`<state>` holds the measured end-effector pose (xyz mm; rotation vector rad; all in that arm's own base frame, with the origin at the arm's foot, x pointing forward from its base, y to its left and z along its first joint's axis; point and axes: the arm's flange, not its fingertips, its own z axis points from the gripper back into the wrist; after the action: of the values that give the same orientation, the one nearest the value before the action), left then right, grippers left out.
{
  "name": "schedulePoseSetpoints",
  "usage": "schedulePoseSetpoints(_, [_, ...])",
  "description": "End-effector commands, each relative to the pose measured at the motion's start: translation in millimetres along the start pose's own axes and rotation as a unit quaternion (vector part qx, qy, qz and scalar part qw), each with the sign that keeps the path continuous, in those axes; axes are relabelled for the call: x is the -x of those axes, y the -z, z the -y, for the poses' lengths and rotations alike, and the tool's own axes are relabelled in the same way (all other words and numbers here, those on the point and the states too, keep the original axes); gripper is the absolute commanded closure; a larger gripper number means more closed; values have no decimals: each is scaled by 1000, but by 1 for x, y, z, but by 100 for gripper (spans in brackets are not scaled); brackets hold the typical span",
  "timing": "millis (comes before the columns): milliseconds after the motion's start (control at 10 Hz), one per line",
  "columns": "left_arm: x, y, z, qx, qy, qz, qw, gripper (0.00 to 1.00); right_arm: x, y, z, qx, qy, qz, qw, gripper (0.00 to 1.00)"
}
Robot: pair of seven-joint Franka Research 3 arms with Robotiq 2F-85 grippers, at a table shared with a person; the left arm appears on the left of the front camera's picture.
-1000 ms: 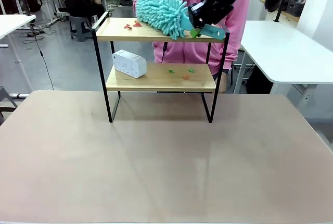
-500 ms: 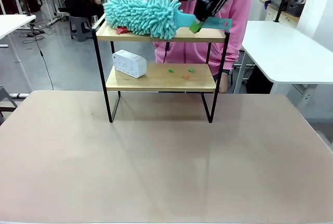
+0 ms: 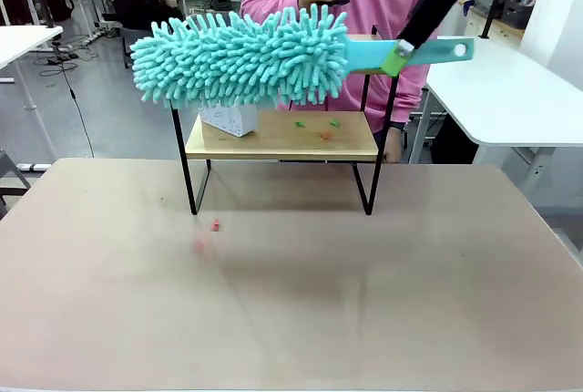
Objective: Clean the shelf.
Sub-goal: Clean the specific tier of the Shelf with the Duster once objects are removed.
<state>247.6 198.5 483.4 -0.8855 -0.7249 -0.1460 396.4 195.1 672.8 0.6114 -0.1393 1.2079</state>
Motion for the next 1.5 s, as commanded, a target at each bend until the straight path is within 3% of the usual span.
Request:
schedulePoseSetpoints(0, [0, 1, 1, 4, 10, 5, 1000, 0, 9, -17, 4, -17, -12, 42, 999, 88])
schedulePoseSetpoints(300, [0, 1, 1, 4, 10, 5, 1000, 0, 20, -15, 8, -15, 17, 50, 999, 88])
schedulePoseSetpoints(400, [0, 1, 1, 4, 10, 5, 1000, 0, 34, -24, 7, -13, 47, 85, 995, 88])
schedulePoseSetpoints(500, [0, 1, 1, 4, 10, 5, 1000, 0, 58, -44, 0, -31, 76, 151, 985, 88])
schedulePoseSetpoints(600, [0, 1, 1, 4, 10, 5, 1000, 0, 101, -76, -11, -57, 137, 238, 960, 88])
schedulePoseSetpoints(700, [0, 1, 1, 4, 10, 5, 1000, 0, 150, -99, -17, -39, 204, 298, 932, 88])
schedulePoseSetpoints(900, [0, 1, 1, 4, 10, 5, 1000, 0, 252, -116, -31, 11, 335, 380, 862, 88])
schedulePoseSetpoints(1000, [0, 1, 1, 4, 10, 5, 1000, 0, 303, -108, -36, 46, 407, 401, 819, 88])
schedulePoseSetpoints(1100, [0, 1, 1, 4, 10, 5, 1000, 0, 345, -91, -37, 22, 422, 433, 796, 88])
schedulePoseSetpoints(1300, [0, 1, 1, 4, 10, 5, 1000, 0, 408, -35, -25, -42, 522, 430, 736, 88])
schedulePoseSetpoints(1400, [0, 1, 1, 4, 10, 5, 1000, 0, 420, -8, -15, -66, 577, 412, 703, 88])
